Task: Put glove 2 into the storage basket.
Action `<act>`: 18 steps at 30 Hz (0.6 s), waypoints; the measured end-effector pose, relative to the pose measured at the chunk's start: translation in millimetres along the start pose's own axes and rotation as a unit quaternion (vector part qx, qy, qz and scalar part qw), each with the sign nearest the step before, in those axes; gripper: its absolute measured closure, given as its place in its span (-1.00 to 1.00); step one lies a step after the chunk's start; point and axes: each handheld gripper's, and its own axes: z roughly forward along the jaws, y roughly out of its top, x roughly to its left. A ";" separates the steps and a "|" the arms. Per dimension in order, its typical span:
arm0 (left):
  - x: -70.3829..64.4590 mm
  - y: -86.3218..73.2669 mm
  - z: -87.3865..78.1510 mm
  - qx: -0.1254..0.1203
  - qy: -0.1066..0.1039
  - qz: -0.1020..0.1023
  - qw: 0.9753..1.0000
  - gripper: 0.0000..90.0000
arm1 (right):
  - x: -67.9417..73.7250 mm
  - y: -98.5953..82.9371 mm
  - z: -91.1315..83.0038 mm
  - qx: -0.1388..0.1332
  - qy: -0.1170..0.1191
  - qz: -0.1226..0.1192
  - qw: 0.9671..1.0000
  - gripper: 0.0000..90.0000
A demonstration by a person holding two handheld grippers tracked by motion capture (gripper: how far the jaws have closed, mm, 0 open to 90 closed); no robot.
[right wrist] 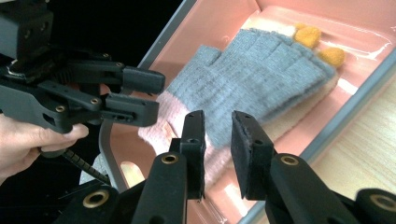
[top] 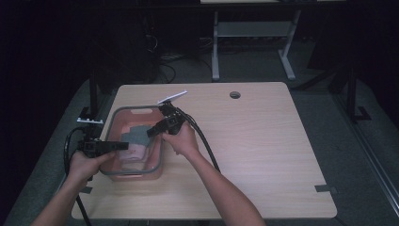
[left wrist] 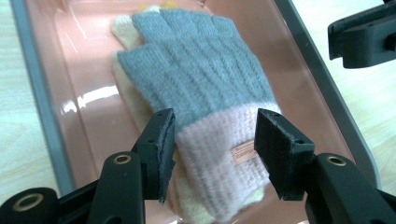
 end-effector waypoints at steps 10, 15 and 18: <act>-4.9 6.6 -9.0 -0.029 0.000 0.012 1.000 -0.04 | -7.2 -4.3 -13.4 -0.008 -0.002 0.002 1.000 0.55; -8.4 10.4 -12.1 -0.045 -0.006 0.009 0.999 -0.10 | -13.2 -6.8 -24.2 -0.008 -0.003 0.003 1.000 0.48; -9.7 12.1 -14.8 -0.052 -0.012 0.007 0.999 -0.11 | -15.6 -7.7 -31.0 -0.014 -0.007 0.004 1.000 0.45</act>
